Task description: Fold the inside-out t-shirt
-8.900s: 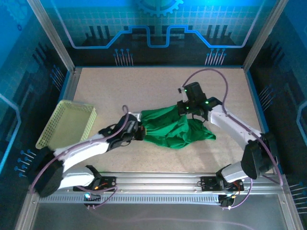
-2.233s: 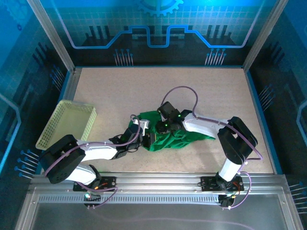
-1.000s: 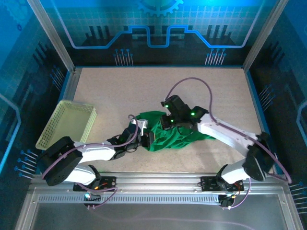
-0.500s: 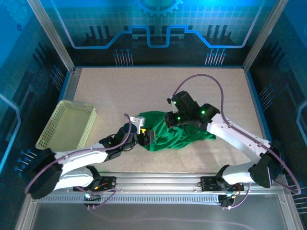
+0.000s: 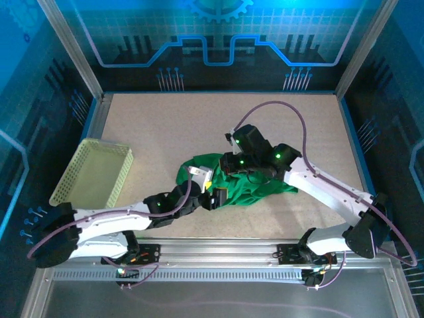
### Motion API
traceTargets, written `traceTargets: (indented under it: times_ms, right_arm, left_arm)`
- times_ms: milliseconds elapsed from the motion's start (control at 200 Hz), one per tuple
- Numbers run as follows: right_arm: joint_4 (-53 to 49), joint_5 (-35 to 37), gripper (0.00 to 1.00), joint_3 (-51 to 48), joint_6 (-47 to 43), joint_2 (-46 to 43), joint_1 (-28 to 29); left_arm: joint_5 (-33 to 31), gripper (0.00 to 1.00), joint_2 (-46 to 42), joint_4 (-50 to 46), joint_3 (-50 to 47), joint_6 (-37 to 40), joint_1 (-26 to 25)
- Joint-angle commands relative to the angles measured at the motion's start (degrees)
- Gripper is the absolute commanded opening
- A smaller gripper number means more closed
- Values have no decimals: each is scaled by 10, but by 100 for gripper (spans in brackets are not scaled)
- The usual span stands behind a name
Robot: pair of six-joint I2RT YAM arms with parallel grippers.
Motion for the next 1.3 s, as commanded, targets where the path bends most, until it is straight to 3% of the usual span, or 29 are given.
traceTargets:
  times_ms: [0, 220, 405, 585, 910, 1071, 1156, 1296]
  right_arm:
    - [21, -8, 0, 5, 28, -29, 13]
    - [44, -4, 0, -29, 60, -61, 17]
    - [22, 43, 0, -40, 70, -71, 13]
    - [-3, 69, 0, -47, 71, -75, -32]
    - [-9, 62, 0, -12, 3, -26, -120]
    - [0, 65, 0, -15, -19, 8, -152]
    - [5, 32, 0, -9, -36, 23, -151]
    - [-4, 49, 44, -20, -60, 1, -105]
  left_arm:
    - [-11, 75, 31, 65, 18, -26, 11]
    - [7, 60, 75, 112, 19, -65, 61]
    - [36, 30, 72, 115, 22, -54, 72]
    - [76, 2, 56, 107, 9, -19, 72]
    - [221, 0, 24, 64, -19, 36, 71]
    - [244, 0, 12, 52, -33, 42, 71]
    - [236, 0, 11, 52, -36, 39, 71]
    - [222, 0, 16, 75, -36, 29, 73]
